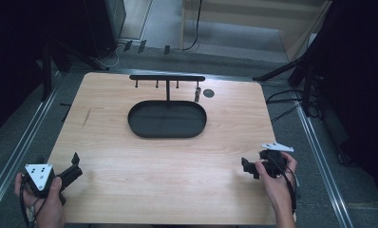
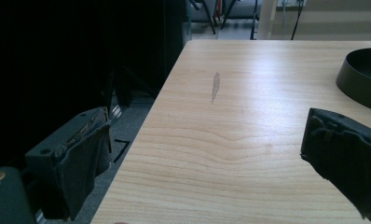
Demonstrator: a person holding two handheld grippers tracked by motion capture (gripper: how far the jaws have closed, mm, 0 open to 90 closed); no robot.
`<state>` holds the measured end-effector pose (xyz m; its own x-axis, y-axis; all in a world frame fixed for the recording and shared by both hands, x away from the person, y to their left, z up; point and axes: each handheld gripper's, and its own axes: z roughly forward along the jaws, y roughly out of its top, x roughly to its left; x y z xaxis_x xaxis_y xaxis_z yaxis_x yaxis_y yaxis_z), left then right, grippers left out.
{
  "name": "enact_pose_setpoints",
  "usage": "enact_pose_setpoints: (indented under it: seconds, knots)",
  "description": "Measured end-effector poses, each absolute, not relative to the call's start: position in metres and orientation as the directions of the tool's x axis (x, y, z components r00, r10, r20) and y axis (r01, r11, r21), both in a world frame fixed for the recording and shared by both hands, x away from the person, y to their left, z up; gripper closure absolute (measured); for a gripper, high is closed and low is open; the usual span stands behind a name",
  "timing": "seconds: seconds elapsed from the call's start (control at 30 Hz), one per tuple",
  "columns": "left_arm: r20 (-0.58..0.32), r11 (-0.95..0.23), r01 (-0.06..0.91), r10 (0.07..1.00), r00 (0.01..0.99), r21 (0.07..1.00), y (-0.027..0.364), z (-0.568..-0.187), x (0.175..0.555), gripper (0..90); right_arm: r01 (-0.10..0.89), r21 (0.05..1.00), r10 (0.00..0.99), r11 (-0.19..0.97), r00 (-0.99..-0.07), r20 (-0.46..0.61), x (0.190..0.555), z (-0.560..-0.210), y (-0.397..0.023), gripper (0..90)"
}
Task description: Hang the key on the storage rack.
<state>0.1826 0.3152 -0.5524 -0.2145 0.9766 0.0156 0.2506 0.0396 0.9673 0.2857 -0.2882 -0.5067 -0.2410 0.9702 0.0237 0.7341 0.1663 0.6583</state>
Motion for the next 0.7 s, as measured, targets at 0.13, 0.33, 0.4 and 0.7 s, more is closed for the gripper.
enact_pose_setpoints:
  seconds: [0.13, 0.33, 0.4, 0.7]
  knots:
    - [0.011, 0.042, 0.261, 0.98, -0.2, 0.964, 0.314, -0.552, 0.182, 2.3, 0.691, 0.713, 0.974, 0.117, -0.22, 0.054, 0.265, -0.525, -0.306, 1.5]
    - [0.006, 0.043, 0.254, 0.982, -0.186, 0.966, 0.313, -0.552, 0.181, 3.3, 0.604, 0.794, 0.98, 0.069, -0.191, 0.06, 0.237, -0.543, -0.322, 4.5]
    - [0.002, 0.045, 0.252, 0.983, -0.183, 0.967, 0.314, -0.552, 0.181, 3.3, 0.573, 0.818, 0.981, 0.04, -0.179, 0.077, 0.23, -0.547, -0.326, 5.1]
    - [-0.008, 0.056, 0.285, 0.986, -0.169, 0.957, 0.315, -0.552, 0.182, 15.6, 0.559, 0.829, 0.97, 0.014, -0.207, 0.124, 0.231, -0.546, -0.323, 13.4]
